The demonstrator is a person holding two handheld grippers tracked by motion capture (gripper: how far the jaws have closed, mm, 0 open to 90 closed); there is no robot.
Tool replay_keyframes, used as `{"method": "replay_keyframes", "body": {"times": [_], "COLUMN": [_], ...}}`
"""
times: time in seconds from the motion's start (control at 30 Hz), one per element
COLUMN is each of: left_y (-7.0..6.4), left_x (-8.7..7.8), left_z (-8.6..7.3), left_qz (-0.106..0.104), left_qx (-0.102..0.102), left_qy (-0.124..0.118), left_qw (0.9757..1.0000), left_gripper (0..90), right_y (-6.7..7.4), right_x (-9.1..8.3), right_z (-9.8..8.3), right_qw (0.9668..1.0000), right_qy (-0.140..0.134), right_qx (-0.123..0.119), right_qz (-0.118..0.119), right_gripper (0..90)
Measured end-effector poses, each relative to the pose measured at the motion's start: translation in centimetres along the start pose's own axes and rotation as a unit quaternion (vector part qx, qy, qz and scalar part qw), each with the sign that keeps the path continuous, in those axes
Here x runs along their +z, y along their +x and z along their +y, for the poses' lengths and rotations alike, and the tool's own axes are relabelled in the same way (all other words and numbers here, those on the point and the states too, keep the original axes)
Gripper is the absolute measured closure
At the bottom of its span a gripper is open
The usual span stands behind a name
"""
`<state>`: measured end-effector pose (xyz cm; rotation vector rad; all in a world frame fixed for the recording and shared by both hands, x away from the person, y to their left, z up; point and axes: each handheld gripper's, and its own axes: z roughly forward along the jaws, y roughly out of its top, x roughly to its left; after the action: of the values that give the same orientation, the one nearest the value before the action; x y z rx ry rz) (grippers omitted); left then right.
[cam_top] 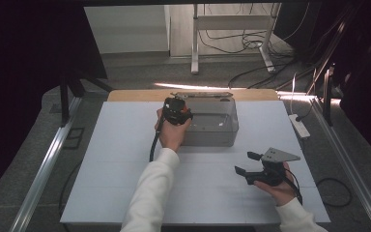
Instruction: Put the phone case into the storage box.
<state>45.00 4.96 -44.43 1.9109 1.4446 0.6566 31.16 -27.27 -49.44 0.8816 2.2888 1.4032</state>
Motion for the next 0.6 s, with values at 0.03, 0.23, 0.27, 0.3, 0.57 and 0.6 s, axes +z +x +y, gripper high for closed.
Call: {"method": "replay_keyframes", "body": {"times": [0.03, 0.23, 0.27, 0.3, 0.57, 0.6], "left_y": [0.1, 0.6, 0.7, 0.8, 1.2, 1.2], "left_x": [-0.2, -1.4, -1.6, -1.8, -2.9, -3.0], "left_z": [0.0, 0.2, 0.2, 0.2, 0.1, 0.0], "left_qz": [-0.005, -0.044, -0.051, -0.06, -0.095, -0.1], "left_qx": [-0.004, 0.001, 0.003, 0.004, 0.025, 0.024], "left_qy": [-0.004, -0.017, -0.018, -0.02, -0.02, -0.021], "left_qw": [1.0, 0.9989, 0.9985, 0.998, 0.9949, 0.9945], "left_gripper": [41.6, 34.6, 34.4, 33.9, 29.0, 29.1], "right_y": [0.0, 0.0, 0.0, 0.0, -0.1, -0.2], "right_x": [0.0, 0.0, 0.0, 0.0, 0.1, 0.2], "right_z": [0.0, 0.0, 0.0, 0.0, -0.1, -0.1], "right_qw": [1.0, 1.0, 1.0, 1.0, 1.0, 1.0], "right_qy": [0.0, 0.002, 0.002, 0.002, 0.006, 0.007], "right_qx": [0.0, 0.0, 0.0, 0.0, -0.003, -0.003], "right_qz": [0.0, -0.002, -0.002, -0.001, -0.003, -0.003], "right_gripper": [21.2, 21.2, 21.2, 21.2, 21.2, 21.1]}}
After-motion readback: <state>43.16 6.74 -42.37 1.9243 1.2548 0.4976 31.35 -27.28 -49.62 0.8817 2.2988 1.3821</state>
